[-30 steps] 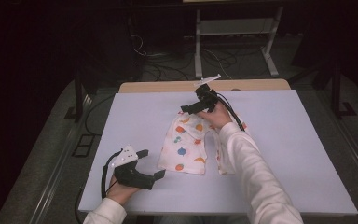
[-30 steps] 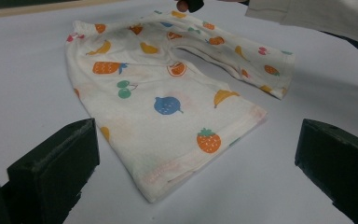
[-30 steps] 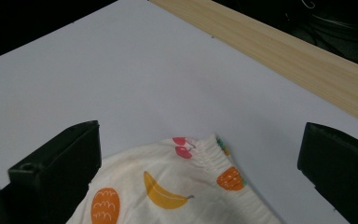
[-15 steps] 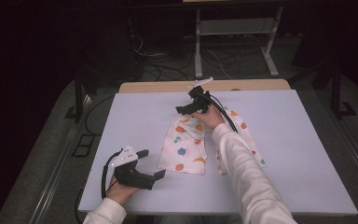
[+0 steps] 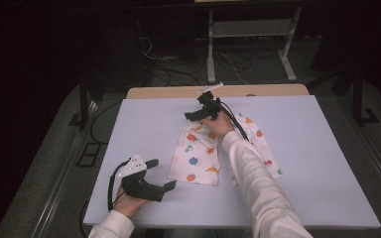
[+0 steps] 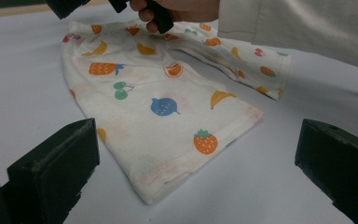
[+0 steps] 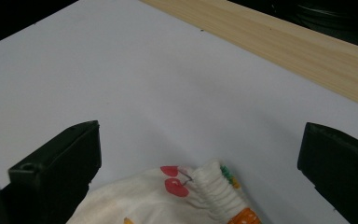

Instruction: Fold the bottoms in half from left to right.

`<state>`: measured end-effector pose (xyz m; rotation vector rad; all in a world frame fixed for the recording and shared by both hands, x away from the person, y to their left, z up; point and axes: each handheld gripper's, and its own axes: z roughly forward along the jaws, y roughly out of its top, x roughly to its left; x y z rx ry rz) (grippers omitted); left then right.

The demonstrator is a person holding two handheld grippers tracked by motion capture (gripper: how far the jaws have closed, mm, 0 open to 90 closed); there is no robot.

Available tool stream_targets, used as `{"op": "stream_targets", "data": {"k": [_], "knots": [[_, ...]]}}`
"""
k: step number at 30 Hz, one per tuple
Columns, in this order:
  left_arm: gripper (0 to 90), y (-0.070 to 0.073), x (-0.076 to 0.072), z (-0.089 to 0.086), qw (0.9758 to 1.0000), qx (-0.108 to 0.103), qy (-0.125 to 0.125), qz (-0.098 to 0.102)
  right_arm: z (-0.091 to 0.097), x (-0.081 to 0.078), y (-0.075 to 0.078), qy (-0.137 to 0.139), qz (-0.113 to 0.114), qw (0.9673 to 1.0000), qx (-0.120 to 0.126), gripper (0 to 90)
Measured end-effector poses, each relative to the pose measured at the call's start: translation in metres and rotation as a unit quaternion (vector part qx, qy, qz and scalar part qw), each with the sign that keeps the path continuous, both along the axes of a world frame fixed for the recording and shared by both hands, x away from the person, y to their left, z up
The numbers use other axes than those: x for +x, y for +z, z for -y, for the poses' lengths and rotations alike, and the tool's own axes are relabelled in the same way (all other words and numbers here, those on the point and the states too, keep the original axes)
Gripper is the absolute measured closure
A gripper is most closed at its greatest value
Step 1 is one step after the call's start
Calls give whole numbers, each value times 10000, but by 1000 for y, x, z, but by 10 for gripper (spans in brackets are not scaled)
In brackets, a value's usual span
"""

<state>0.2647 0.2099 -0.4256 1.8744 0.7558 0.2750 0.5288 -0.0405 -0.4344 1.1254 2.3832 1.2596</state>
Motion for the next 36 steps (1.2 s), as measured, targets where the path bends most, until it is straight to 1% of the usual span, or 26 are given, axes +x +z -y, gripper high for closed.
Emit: {"op": "stream_targets", "data": {"k": [7, 9, 12, 13, 15, 17, 19, 21, 22, 25, 27, 28, 31, 32, 34, 36], "knots": [[0, 0, 0, 0, 10000, 6, -10, -12, -3, 1, -8, -26, -86, 9998, -161, 0], [0, 0, 0, 0, 10000, -2, -11, -13, -3, 2, -10, -43, -137, 9998, -157, 0], [0, 0, 0, 0, 10000, 1, -14, -15, -4, 1, -13, 0, -197, 9995, -230, 79], [0, 0, 0, 0, 10000, 5, -17, -16, -5, 1, -13, -9, -178, 9995, -276, 86], [0, 0, 0, 0, 10000, 13, -20, -17, -6, 0, -13, -76, -174, 9992, -339, 141], [0, 0, 0, 1, 10000, 12, -26, -18, -7, 0, -13, -86, -194, 9993, -312, 166], [0, 0, 0, 1, 10000, 14, -25, -20, -8, 1, -12, -122, -244, 9989, -371, 245], [0, 0, 0, 0, 10000, 11, -24, -22, -8, 1, -12, -172, -240, 9986, -441, 282], [0, 0, 0, 0, 10000, 13, -23, -25, -8, 1, -12, -196, -227, 9985, -452, 319], [0, 0, 0, 1, 10000, 14, -30, -20, -7, 2, -10, -312, -207, 9984, -415, 420], [0, 0, 0, 1, 10000, 22, -29, -23, -6, 3, -10, -375, -159, 9981, -454, 495], [0, -1, 0, 1, 10000, 24, -28, -24, -5, 3, -9, -396, -195, 9981, -428, 533], [0, -1, 0, 1, 10000, 33, -35, -23, -4, 4, -10, -386, -260, 9978, -478, 604], [0, -1, 0, 1, 10000, 33, -35, -21, -4, 4, -10, -373, -266, 9976, -514, 641], [0, -1, 1, 1, 10000, 38, -37, -31, -4, 4, -10, -349, -320, 9976, -509, 686], [0, -1, 1, 1, 10000, 41, -39, -33, -4, 4, -10, -345, -314, 9973, -563, 712]]}}
